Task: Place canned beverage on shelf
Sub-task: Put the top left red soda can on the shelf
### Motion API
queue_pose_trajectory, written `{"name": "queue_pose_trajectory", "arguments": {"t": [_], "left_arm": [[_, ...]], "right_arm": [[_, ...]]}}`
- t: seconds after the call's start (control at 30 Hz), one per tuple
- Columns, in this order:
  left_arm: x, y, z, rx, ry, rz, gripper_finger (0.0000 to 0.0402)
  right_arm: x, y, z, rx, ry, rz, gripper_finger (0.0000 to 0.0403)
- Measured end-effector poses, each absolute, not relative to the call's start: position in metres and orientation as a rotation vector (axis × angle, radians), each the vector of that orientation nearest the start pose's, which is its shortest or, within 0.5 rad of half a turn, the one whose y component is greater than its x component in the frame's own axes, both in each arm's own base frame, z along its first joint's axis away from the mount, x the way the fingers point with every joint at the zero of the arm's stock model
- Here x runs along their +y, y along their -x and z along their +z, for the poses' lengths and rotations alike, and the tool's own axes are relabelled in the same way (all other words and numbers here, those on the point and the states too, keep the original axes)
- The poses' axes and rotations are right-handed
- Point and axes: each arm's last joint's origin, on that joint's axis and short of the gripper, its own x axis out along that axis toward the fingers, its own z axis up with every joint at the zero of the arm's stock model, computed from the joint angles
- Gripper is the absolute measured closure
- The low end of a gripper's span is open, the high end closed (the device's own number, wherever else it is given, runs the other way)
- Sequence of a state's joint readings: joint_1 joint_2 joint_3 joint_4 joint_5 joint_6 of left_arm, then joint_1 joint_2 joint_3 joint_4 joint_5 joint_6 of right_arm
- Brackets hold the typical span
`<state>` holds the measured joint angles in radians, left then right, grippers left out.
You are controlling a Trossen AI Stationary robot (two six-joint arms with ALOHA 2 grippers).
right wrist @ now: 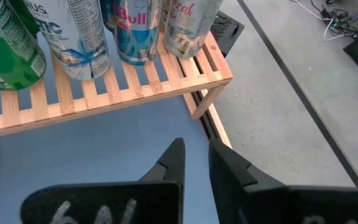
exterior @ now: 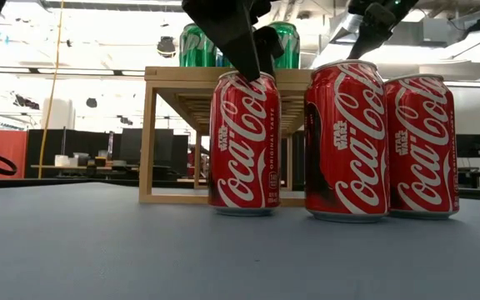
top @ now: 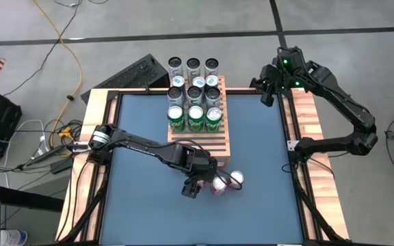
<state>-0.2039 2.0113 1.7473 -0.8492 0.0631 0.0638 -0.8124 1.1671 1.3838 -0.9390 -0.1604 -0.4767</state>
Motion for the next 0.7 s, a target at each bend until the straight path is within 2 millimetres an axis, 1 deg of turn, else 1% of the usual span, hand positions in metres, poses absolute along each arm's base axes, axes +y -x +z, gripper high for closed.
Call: {"name": "queue_pose_trajectory", "arguments": {"t": [0.27,0.57,0.7], "left_arm": [[-0.0892,-0.4171,0.2492,1.119,-0.101,-0.29,0.0126],[-0.0895,-0.4179,0.2496,1.11,-0.091,-0.293,0.0214],[-0.0901,-0.4201,0.253,1.088,-0.103,-0.301,0.0219]], "right_arm": [[-0.1527,-0.151,0.3936,0.778,0.1,-0.448,0.0339],[-0.1527,-0.151,0.3936,0.778,0.1,-0.448,0.0339],[-0.1527,-0.151,0.3936,0.777,0.094,-0.452,0.0339]]}}
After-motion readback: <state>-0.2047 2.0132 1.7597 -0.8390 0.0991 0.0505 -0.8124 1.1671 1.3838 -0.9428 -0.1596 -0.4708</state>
